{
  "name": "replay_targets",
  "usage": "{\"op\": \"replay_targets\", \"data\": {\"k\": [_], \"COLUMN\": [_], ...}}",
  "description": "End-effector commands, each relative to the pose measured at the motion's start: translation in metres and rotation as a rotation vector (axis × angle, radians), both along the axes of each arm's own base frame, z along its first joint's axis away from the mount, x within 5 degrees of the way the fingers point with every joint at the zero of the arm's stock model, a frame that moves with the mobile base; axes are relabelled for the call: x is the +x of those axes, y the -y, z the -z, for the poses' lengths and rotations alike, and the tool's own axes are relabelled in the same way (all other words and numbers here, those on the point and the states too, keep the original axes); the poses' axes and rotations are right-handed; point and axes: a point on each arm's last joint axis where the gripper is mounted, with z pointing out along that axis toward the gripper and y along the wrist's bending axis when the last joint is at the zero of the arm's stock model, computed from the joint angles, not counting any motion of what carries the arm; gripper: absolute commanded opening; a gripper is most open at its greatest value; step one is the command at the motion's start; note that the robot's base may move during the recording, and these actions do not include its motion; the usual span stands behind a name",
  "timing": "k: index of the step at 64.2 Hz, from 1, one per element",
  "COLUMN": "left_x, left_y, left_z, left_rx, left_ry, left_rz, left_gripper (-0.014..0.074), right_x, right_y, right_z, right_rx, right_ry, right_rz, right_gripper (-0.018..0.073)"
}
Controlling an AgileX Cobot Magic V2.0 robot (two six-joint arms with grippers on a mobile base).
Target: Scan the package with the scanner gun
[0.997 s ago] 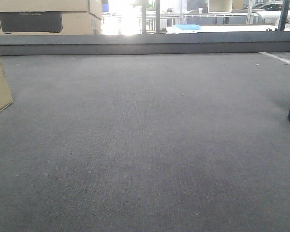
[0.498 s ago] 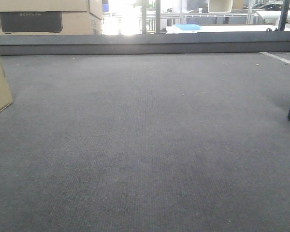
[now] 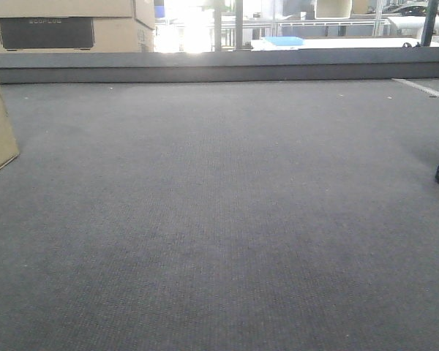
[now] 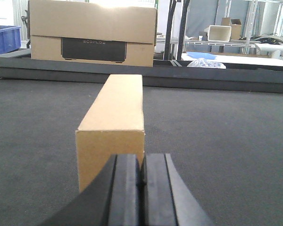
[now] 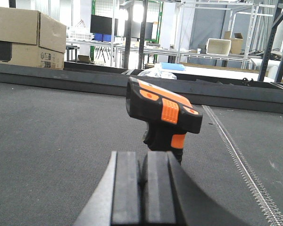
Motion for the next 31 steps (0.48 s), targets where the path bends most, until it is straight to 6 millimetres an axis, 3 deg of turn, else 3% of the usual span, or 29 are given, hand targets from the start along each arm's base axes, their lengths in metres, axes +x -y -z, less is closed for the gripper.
{"op": "replay_targets", "data": {"k": [1,31], "left_x": [-0.0007,-0.0007], "left_y": [0.0003,0.0003], "left_z": [-0.0025,-0.0025], "left_rx": [-0.002,-0.002], "left_ry": [0.024,0.024], "left_rz": [0.006,0.006], "left_gripper": [-0.0111,-0.0111], "right_x": [-0.0004,-0.0004], "right_y": [0.0,0.0], "right_z": [-0.0017,-0.0017], "right_rx": [-0.006,-0.006], "right_ry": [0.021,0.021], "right_rz": [0.0,0.0], "right_gripper": [-0.0169,-0.0169]}}
